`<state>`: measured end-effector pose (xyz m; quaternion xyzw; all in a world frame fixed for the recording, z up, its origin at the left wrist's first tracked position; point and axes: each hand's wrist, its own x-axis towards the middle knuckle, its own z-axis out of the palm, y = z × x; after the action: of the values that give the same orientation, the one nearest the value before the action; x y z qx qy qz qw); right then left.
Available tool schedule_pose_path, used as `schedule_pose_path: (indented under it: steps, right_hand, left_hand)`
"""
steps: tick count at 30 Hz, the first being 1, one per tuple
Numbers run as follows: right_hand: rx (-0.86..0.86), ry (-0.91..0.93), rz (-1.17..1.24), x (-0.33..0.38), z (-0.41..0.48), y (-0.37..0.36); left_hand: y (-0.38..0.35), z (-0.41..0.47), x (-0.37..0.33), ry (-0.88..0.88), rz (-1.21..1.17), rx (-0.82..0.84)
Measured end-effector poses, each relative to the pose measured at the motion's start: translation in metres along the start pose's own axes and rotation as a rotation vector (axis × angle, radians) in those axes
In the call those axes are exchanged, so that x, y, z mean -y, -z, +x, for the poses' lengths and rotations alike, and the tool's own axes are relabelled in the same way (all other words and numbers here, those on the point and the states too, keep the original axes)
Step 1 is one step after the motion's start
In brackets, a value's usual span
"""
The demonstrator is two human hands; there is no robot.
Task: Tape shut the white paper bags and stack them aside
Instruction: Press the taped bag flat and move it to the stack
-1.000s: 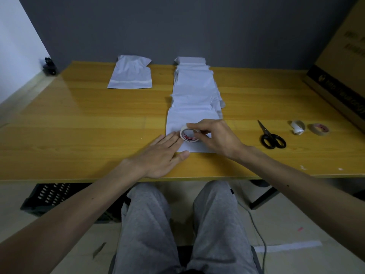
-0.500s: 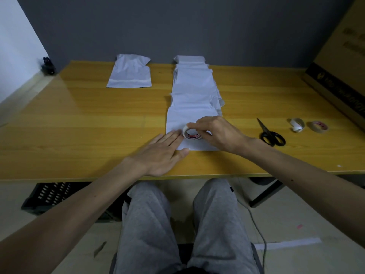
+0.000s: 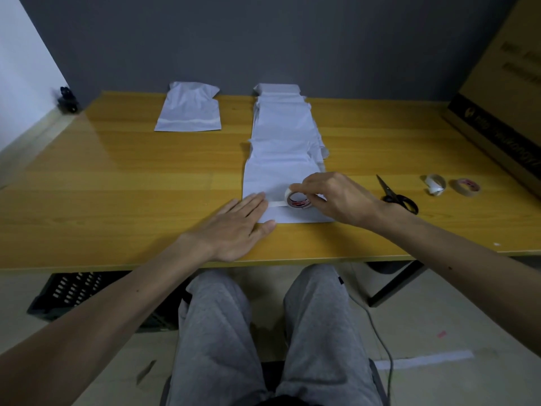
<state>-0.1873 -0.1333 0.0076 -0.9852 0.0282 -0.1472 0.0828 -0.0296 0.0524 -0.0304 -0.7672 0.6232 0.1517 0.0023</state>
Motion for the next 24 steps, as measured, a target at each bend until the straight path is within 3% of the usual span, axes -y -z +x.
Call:
schedule_pose_path:
  steps: [24]
  right_hand:
    - [0.138, 0.086, -0.296, -0.007, -0.008, 0.011]
  left_hand:
    - [0.010, -0.004, -0.010, 0.025, 0.008, 0.039]
